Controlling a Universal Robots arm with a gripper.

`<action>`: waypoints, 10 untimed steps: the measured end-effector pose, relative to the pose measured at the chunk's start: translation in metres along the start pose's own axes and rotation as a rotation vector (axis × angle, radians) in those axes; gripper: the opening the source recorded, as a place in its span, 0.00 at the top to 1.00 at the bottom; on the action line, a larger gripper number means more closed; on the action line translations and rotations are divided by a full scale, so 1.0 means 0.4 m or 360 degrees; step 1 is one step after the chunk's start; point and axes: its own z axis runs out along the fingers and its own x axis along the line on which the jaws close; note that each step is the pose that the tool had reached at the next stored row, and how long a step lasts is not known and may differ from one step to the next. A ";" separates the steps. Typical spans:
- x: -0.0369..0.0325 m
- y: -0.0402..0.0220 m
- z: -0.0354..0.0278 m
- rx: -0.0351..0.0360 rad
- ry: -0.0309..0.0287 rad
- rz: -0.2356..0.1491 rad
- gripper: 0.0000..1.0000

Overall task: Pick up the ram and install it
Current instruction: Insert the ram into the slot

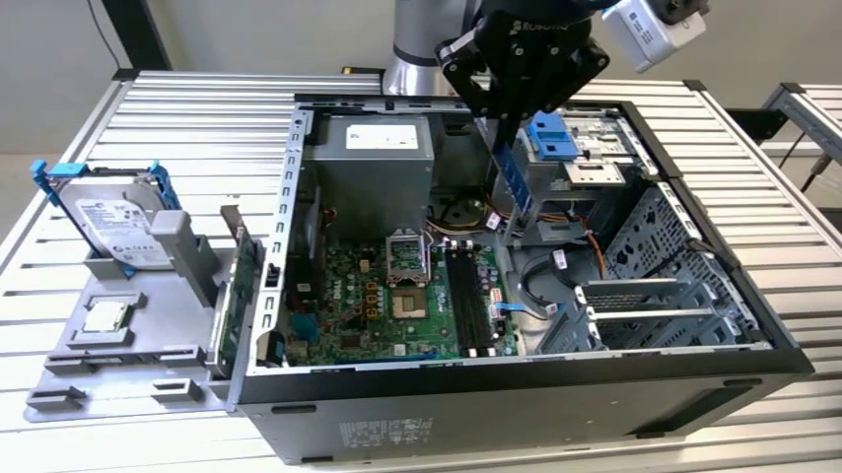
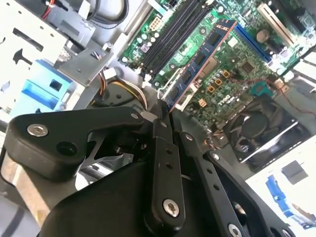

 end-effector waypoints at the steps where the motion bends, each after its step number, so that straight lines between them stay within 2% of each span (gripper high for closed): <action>1: 0.000 0.000 0.001 0.0001 0.00004 0.0022 1.00; 6: 0.000 0.000 0.008 0.0007 -0.00010 0.0126 1.00; 10: 0.000 0.000 0.009 0.0008 -0.00011 0.0139 1.00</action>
